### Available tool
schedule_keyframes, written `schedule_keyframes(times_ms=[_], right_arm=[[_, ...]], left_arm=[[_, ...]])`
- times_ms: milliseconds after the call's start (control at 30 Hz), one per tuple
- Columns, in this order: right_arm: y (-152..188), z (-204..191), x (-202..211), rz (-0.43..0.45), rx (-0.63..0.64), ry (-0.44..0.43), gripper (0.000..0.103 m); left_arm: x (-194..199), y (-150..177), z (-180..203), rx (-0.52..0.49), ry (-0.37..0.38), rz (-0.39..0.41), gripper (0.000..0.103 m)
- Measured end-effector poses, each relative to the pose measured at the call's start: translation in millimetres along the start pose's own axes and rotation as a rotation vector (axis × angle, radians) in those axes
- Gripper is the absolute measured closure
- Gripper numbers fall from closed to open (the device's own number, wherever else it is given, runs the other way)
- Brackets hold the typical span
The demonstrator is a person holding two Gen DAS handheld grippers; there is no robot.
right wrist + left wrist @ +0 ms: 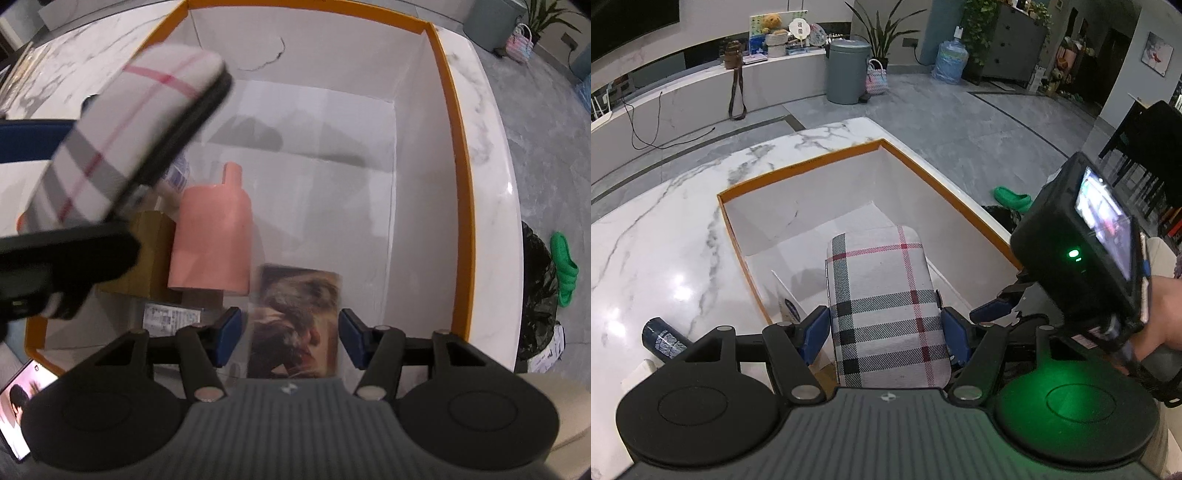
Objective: Organize rigid objects
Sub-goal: 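Lower the plaid case into the orange box and open the left tool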
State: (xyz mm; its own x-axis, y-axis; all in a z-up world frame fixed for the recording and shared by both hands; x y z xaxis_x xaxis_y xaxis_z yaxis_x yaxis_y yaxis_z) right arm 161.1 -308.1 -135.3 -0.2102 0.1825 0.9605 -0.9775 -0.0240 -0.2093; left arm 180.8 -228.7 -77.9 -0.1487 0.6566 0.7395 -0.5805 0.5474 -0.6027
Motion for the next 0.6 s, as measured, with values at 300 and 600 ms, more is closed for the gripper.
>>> schedule_keyframes(times_ms=[300, 600], right_arm=[[0, 14, 14, 0.105, -0.03, -0.025, 0.064], [-12, 32, 49, 0.299, -0.001, 0.02, 0.064]], left_arm=[[-8, -5, 0, 0.04, 0.017, 0.002, 0.028], [-19, -14, -10, 0.143, 0.006, -0.003, 0.028]])
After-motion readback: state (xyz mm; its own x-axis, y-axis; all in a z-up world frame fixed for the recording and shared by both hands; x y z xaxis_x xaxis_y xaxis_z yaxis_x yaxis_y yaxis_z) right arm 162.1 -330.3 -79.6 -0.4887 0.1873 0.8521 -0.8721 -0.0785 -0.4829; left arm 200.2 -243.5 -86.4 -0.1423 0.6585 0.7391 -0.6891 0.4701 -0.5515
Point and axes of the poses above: each gripper's, at about its wrist camera, not at the fingertips, and x roughly against the way its jaws point, z to its right, y to its underside, the point moved 7 cm from there along -x, roughly the way its jaws point, and after that the axes turned 13 degrees about y, right-handed, at the moved point
